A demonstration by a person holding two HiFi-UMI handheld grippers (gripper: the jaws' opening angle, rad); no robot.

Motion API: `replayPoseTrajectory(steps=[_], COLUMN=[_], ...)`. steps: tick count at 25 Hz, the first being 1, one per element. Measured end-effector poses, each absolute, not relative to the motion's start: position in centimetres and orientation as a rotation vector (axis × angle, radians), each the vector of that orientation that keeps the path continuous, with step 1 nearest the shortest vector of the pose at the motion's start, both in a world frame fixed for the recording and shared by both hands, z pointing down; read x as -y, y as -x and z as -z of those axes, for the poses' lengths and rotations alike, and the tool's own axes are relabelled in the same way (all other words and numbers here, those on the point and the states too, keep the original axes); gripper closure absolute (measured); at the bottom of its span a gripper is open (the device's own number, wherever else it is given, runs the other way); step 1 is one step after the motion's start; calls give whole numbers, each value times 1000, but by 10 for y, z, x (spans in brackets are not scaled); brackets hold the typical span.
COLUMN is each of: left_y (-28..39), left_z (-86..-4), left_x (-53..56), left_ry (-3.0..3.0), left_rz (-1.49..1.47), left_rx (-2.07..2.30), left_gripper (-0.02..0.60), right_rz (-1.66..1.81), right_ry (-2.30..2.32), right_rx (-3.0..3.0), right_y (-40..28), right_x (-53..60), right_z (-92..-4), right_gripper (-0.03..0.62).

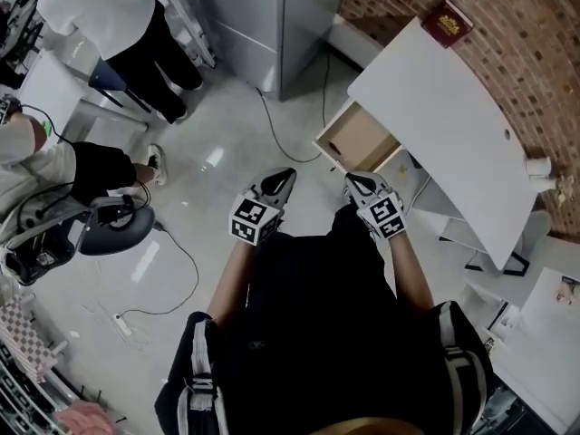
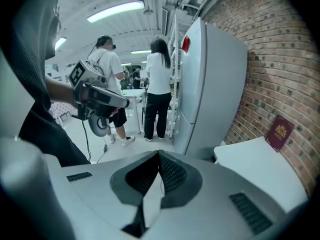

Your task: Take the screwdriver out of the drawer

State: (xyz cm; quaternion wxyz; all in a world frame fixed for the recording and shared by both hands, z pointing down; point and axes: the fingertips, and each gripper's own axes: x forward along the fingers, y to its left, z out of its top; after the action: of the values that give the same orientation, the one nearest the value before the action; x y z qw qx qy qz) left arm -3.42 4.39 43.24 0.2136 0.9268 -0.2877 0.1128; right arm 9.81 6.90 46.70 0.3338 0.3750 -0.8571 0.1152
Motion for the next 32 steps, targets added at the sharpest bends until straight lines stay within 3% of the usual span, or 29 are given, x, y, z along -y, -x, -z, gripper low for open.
replayPoseTrajectory(steps=[22,32], left_y=[-29,-37], left_z=[-464,-503], left_x=[-20,-20], left_ry=[-2426,-2351], left_rz=[-406,-422], left_rx=[959,987], left_gripper=[563,563], right_rz=[-412,-421], right_ry=[-754,-658], right_rx=[2258,2231], right_y=[-179,-181], right_x=[-14,7], right_z=[-552,-623], right_gripper=[539,539])
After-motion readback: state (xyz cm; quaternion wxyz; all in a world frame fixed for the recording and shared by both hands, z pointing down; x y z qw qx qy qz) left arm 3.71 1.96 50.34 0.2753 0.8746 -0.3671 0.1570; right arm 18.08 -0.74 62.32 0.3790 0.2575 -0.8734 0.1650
